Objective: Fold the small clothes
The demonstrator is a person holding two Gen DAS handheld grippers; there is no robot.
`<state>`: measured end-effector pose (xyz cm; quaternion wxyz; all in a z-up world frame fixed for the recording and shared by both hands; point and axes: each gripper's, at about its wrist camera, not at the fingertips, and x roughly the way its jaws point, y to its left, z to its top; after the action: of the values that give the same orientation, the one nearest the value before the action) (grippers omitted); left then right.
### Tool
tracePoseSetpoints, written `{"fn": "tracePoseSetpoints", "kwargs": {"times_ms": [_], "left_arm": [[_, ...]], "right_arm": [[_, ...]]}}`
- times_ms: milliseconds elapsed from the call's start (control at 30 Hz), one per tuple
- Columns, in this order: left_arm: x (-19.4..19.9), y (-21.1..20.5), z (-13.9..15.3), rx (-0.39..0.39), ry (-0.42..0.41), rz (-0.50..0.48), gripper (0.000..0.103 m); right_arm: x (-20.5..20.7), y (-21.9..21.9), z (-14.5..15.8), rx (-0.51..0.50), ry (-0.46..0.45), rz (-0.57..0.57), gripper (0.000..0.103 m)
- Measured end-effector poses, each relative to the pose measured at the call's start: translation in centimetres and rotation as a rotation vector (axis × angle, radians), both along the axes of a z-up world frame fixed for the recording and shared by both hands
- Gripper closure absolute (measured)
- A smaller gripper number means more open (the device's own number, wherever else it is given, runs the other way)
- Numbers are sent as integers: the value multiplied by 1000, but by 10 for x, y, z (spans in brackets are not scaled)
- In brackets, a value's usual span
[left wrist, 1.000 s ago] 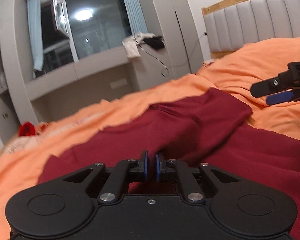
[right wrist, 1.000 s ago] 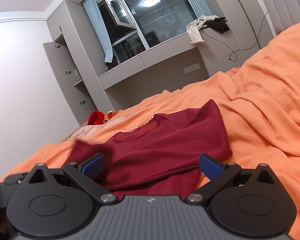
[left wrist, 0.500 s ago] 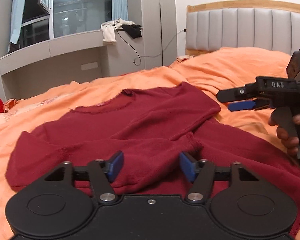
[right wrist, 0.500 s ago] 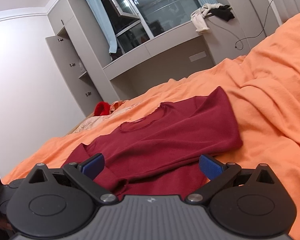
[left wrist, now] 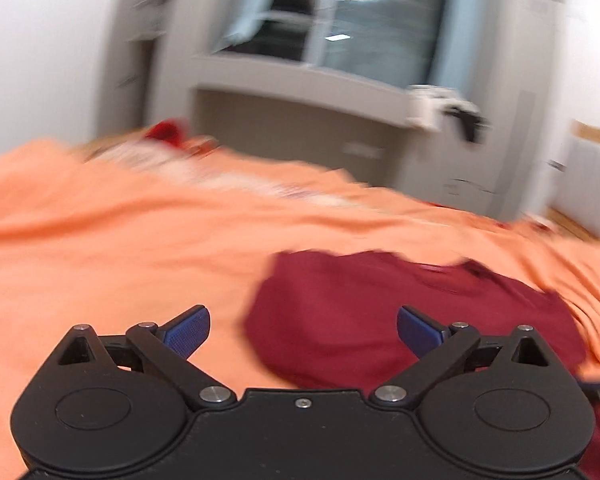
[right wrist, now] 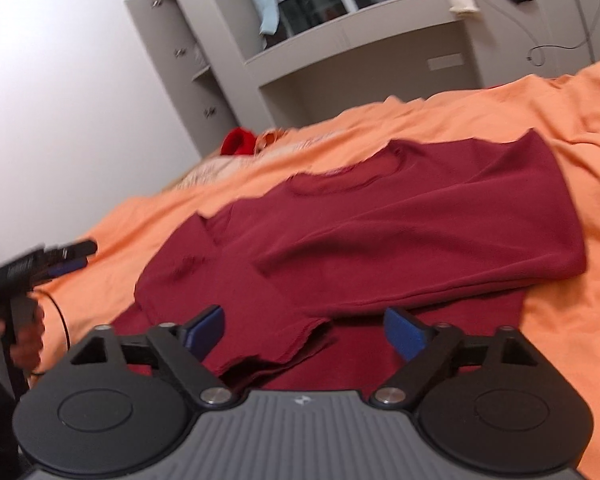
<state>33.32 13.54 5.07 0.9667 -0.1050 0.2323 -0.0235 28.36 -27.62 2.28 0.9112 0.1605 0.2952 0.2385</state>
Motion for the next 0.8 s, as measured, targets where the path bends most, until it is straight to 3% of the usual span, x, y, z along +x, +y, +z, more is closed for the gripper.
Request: {"fn": "tracePoseSetpoints", "kwargs": {"times_ms": [67, 233, 267, 400, 500, 667, 800], "left_arm": [[8, 15, -4, -60, 28, 56, 3], [31, 30, -16, -89, 96, 114, 12], [35, 31, -18, -91, 109, 117, 15], [50, 35, -26, -127, 171, 118, 23], [47, 37, -28, -150, 170, 108, 23], [49, 25, -33, -66, 187, 93, 23], [54, 24, -34, -121, 199, 48, 22]], "right_arm": [[5, 6, -5, -4, 17, 23, 30], [10, 22, -11, -57, 30, 48, 89], [8, 21, -10, -53, 17, 42, 95], [-3, 2, 5, -36, -93, -29, 98], [-11, -10, 13, -43, -158, -74, 98], [-9, -14, 8, -7, -141, -67, 98], [-11, -14, 2, -15, -121, -61, 98]]}}
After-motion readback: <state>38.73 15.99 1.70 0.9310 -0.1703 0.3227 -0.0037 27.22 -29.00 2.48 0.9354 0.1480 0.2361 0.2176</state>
